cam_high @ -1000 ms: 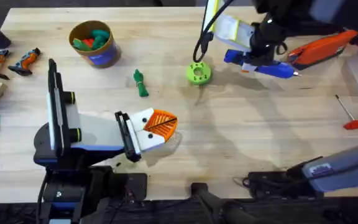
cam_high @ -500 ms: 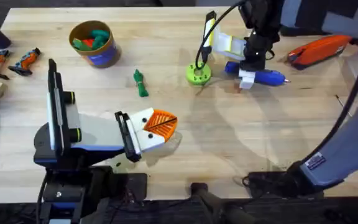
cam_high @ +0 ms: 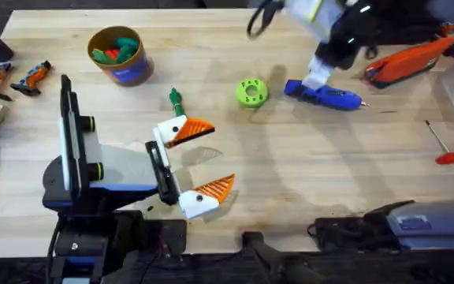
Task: Pick up the gripper from the table and insert it into the empty holder that is missing its gripper. Then pick up a screw, insert it into the mounting hole, and use the screwdriver to tighten it. Finally, clean up the table by picking up the vegetable and placing it into the bucket.
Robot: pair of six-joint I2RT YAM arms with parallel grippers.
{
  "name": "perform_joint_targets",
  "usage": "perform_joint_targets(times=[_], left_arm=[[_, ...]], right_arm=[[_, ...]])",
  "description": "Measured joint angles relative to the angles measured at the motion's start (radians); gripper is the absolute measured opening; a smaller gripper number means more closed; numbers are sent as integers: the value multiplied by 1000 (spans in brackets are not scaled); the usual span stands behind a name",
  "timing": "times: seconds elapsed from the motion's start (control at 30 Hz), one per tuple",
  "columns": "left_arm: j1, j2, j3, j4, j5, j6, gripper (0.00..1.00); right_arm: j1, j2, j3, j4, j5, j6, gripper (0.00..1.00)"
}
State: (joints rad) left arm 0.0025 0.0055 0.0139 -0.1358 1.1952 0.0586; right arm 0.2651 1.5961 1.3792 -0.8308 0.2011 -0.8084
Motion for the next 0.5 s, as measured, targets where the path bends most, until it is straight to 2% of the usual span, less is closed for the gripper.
perform_joint_targets(times=[0.3,0.37,0.5], left_arm=[[0,0,0,7,-31,-10,985],[0,0,0,13,-60,-37,985],[0,0,0,30,-166,-98,985]], right_arm=[[20,-306,0,-1,-37,409,956],[20,-355,0,-9,-39,496,956],[20,-458,0,-61,-42,663,957]])
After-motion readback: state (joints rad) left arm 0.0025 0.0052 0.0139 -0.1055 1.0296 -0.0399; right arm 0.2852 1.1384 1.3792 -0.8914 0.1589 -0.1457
